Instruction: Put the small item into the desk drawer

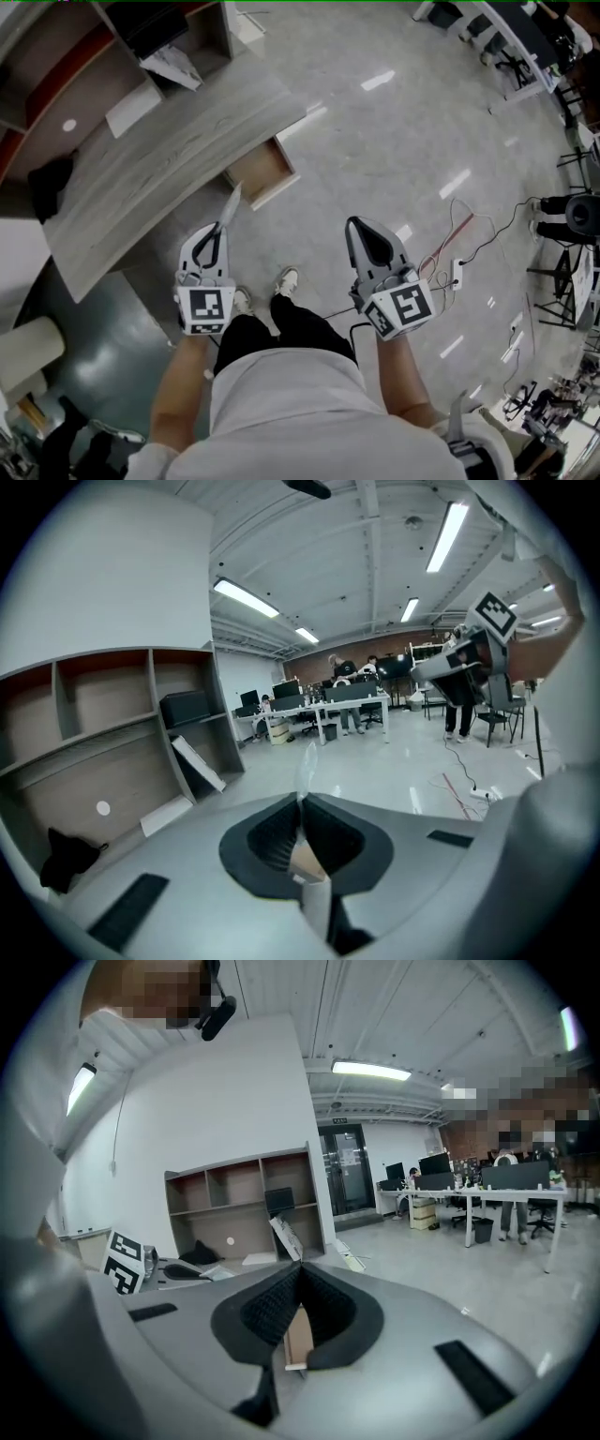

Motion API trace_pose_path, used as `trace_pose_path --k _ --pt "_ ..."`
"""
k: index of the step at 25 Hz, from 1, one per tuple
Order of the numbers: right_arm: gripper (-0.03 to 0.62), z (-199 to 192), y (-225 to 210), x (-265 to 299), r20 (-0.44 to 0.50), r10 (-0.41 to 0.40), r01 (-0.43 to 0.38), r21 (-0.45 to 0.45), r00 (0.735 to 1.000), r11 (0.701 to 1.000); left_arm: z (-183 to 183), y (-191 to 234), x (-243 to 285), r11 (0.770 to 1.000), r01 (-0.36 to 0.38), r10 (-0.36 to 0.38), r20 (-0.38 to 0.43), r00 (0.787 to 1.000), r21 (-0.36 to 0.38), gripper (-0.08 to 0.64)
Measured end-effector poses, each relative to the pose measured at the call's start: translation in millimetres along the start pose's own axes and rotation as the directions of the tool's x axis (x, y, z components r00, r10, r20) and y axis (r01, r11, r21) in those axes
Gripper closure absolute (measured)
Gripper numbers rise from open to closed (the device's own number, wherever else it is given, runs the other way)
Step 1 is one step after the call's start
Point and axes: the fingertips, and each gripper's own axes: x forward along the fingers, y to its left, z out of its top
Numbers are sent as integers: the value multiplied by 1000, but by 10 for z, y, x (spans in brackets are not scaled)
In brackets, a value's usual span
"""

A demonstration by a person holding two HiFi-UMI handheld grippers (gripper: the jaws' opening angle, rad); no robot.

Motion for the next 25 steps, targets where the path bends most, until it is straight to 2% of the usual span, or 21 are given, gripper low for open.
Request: trace_pose_path --k 9,13,19,25 --pt "569 -360 -85 270 -63 35 -34 15 997 999 -527 -161 808 997 62 -55 -110 992 54 538" --pt "569 -523 -126 382 -81 46 -44 30 996 999 -784 -261 1112 995 88 -79 -158 984 49 538" --pt "569 -716 -188 411 -113 54 -50 40 992 998 -1107 -435 1422 993 101 -84 -231 969 63 538" --pt "569 -858 -273 450 -138 62 -57 42 989 997 -1374 -519 1678 987 116 -80 -291 953 107 538"
